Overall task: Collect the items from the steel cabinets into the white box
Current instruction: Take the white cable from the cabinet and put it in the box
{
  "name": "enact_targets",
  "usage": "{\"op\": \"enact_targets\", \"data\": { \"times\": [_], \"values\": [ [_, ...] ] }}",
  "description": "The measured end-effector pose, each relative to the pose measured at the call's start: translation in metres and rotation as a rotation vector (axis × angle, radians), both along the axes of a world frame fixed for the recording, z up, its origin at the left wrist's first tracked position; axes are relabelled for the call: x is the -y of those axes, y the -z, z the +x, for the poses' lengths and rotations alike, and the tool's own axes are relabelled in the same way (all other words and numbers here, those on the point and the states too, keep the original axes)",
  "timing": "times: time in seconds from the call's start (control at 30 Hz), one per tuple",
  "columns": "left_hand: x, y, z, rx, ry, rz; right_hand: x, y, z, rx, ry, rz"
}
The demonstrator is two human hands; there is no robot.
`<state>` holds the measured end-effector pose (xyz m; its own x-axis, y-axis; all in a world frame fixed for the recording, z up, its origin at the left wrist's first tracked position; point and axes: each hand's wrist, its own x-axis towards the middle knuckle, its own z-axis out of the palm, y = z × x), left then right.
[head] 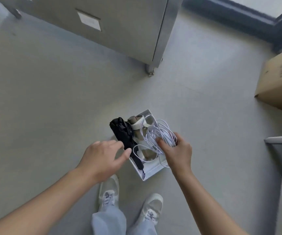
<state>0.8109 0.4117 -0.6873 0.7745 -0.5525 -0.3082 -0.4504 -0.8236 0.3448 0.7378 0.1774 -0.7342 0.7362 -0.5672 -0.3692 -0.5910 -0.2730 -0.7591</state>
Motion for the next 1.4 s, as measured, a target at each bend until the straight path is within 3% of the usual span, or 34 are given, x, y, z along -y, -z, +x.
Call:
{"op": "enact_targets", "data": {
  "times": [0.17,0.3,0.53,0.73,0.87,1.0,1.23,1.4],
  "values": [
    [0.010,0.127,0.002,-0.060,0.053,0.043,-0.001,0.147,-0.009,-0.075,0.045,0.011],
    [0.003,0.171,-0.005,-0.111,0.101,0.055,-0.002,0.205,-0.036,-0.154,0.219,0.052],
    [0.001,0.167,-0.003,-0.168,0.115,0.084,-0.001,0.196,-0.041,-0.212,0.135,0.054],
    [0.018,0.132,0.003,-0.146,0.131,0.108,0.005,0.146,-0.045,-0.170,0.125,0.071],
    [0.034,0.075,0.014,-0.122,0.136,0.123,0.014,0.072,-0.037,-0.107,0.059,0.091],
    [0.061,-0.024,0.041,-0.025,0.185,0.128,0.035,-0.042,-0.015,-0.048,-0.085,0.031],
    [0.118,-0.320,0.103,0.290,0.197,0.049,0.095,-0.356,0.049,0.137,-0.228,-0.231],
    [0.121,-0.528,0.095,0.447,0.134,-0.053,0.101,-0.580,0.053,0.270,-0.259,-0.407]
  ]
}}
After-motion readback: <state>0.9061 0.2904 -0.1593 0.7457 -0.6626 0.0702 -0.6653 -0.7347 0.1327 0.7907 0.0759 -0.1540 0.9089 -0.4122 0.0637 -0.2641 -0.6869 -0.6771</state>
